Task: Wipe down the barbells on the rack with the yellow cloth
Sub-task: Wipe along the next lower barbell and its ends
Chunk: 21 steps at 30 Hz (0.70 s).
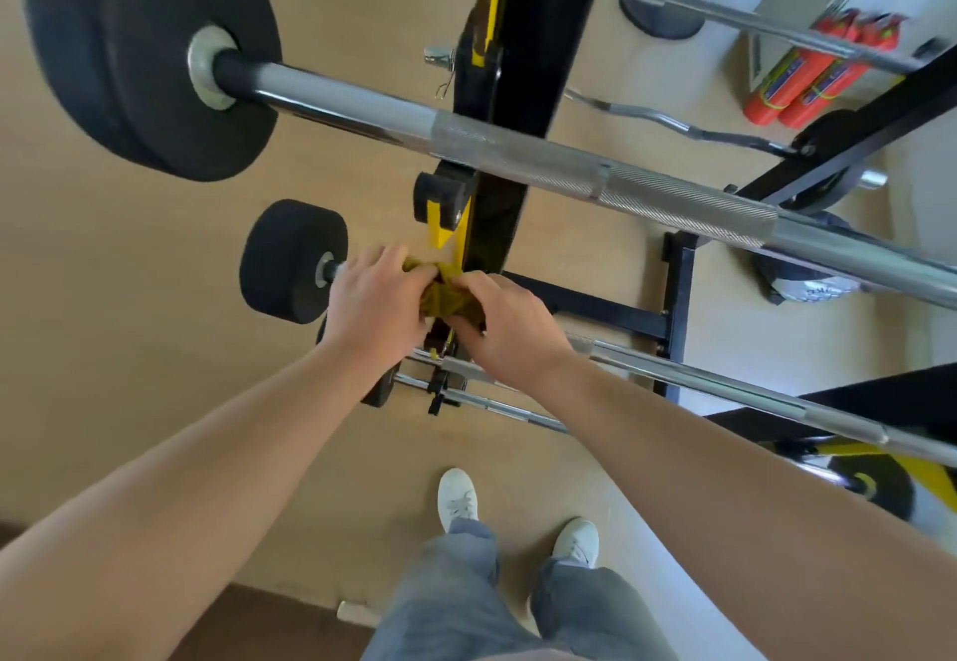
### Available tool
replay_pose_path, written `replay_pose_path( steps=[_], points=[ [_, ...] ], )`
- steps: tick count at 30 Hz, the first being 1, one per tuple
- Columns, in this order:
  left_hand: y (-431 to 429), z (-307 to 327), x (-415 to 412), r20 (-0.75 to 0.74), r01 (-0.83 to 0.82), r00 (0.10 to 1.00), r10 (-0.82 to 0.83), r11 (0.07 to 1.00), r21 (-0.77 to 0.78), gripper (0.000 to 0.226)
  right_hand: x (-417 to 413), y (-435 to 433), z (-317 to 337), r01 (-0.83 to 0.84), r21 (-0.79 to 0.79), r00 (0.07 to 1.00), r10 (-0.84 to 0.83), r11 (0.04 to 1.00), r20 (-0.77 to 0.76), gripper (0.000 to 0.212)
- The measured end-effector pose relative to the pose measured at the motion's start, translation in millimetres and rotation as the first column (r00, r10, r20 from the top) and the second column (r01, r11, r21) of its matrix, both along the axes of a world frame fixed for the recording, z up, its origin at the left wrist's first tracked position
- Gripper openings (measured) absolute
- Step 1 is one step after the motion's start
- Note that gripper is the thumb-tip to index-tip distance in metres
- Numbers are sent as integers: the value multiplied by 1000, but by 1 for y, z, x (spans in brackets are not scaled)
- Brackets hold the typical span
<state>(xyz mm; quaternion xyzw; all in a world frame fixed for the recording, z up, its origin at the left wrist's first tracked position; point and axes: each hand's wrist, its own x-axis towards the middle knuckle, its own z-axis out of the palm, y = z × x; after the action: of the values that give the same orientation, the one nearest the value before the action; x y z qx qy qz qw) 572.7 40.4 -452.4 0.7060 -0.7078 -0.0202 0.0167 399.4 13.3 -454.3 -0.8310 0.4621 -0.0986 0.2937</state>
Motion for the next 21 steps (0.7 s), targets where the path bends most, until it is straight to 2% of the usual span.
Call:
replay_pose_path(
  steps=[3,5,8,11,14,16,18,21],
  points=[
    [-2,-8,26,102,-104,990,101,994,25,30,32,-3,-10,-85,49,995,87,995,-43,24],
    [-1,-19,33,129,-107,987,92,987,120,37,48,-2,-16,-132,71,987,138,989,-84,21],
    [0,-37,32,60,-14,998,1,976,218,59,58,-3,-25,-172,30,956,174,985,-235,17],
    [-2,-56,23,29,14,999,-19,987,159,57,65,-9,-30,-172,37,928,175,984,-329,17],
    [-15,-68,23,18,-29,999,27,988,149,40,73,-15,-30,-159,79,929,176,984,-326,26],
    [-30,-65,28,37,-27,999,19,977,213,22,71,-16,-31,-131,93,950,152,987,-273,36],
    [-42,-59,35,74,-18,997,-2,962,272,12,65,-16,-32,-119,74,970,132,990,-202,30],
    [-42,-59,43,112,1,993,-34,958,286,15,52,-10,-32,-159,90,972,172,983,-162,20]
  ],
)
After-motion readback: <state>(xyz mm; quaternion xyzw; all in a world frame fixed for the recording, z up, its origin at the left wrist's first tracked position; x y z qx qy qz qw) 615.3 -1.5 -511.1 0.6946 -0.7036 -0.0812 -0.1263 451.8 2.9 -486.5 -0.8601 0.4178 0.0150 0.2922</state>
